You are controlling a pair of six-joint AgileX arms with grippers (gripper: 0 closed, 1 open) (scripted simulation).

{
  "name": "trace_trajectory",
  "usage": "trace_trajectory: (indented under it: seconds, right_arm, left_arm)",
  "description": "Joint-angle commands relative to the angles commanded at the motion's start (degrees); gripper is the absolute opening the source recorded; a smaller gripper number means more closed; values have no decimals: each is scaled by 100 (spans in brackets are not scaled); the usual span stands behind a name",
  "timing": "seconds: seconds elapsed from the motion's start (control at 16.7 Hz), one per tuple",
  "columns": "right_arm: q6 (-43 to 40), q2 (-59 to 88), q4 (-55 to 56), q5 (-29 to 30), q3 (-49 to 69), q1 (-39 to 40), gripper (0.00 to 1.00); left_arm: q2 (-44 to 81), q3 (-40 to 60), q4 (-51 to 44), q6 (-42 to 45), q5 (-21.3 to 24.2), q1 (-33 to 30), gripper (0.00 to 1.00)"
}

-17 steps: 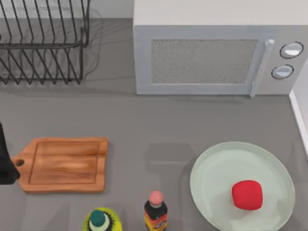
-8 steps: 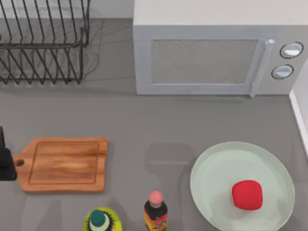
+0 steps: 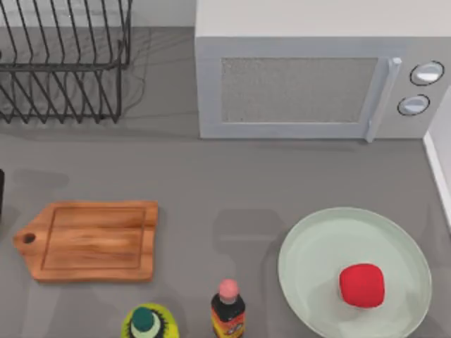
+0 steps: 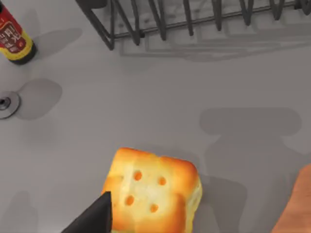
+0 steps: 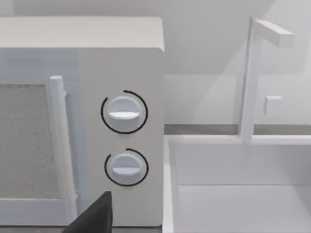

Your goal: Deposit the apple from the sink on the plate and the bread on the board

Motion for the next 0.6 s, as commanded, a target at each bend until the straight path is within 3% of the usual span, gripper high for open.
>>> trace_trajectory:
  seconds: [0.6]
  right_arm:
    - [0, 0, 0, 0, 0, 0, 100]
  left_arm:
    - [4231, 3069, -2383, 1433, -24, 567, 100]
